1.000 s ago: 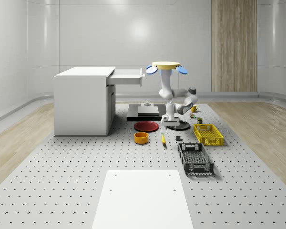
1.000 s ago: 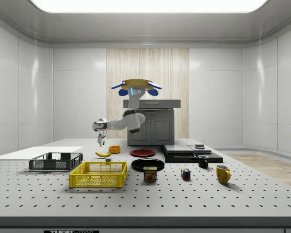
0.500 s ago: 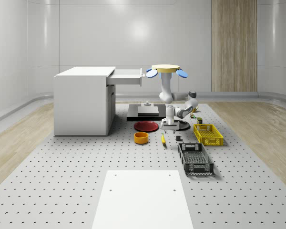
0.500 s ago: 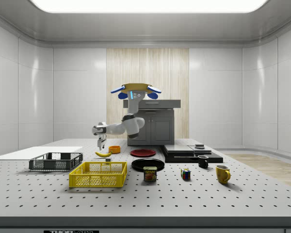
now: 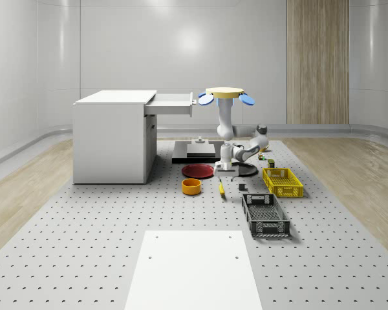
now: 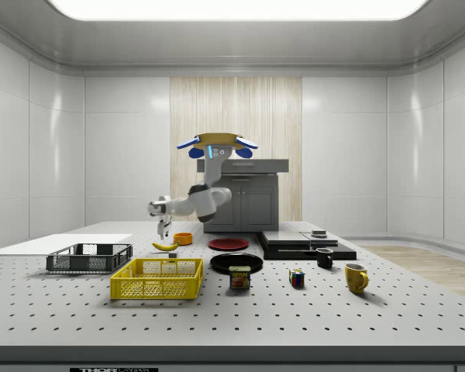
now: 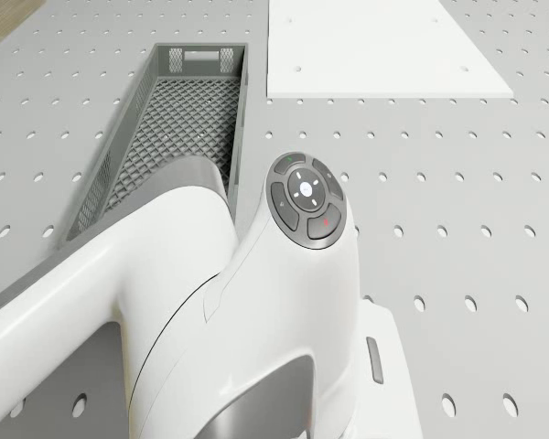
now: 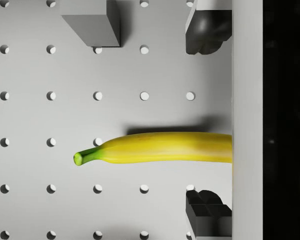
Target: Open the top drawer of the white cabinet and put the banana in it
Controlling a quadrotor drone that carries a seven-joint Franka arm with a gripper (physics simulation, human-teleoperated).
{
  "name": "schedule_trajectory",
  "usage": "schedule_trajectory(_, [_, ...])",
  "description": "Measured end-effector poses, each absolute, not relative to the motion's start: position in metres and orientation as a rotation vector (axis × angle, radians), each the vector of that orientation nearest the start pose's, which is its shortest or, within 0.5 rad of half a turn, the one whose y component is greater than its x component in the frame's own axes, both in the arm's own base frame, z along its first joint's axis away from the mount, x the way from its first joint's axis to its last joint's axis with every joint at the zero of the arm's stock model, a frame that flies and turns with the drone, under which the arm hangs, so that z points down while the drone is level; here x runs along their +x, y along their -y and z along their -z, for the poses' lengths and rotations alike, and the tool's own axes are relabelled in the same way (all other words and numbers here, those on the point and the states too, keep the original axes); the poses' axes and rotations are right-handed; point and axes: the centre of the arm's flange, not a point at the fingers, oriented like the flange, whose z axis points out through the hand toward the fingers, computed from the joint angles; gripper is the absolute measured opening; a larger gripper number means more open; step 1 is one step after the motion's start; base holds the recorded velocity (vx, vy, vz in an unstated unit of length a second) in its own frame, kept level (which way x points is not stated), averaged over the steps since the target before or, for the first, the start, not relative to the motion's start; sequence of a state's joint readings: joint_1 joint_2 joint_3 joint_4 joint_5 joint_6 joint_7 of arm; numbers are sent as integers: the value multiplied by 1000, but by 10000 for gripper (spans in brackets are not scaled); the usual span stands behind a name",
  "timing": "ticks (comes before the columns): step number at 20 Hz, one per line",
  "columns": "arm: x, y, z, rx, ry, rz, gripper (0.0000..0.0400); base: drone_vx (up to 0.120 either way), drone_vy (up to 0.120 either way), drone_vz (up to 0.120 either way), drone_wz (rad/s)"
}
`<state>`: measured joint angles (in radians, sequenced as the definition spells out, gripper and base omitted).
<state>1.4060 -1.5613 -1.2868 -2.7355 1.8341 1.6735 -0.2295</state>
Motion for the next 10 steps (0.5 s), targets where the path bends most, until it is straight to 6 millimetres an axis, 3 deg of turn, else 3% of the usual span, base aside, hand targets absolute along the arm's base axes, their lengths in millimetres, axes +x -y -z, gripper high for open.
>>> schedule_trajectory(10, [341, -51, -561, -2, 1, -785, 400, 0, 0, 0, 0])
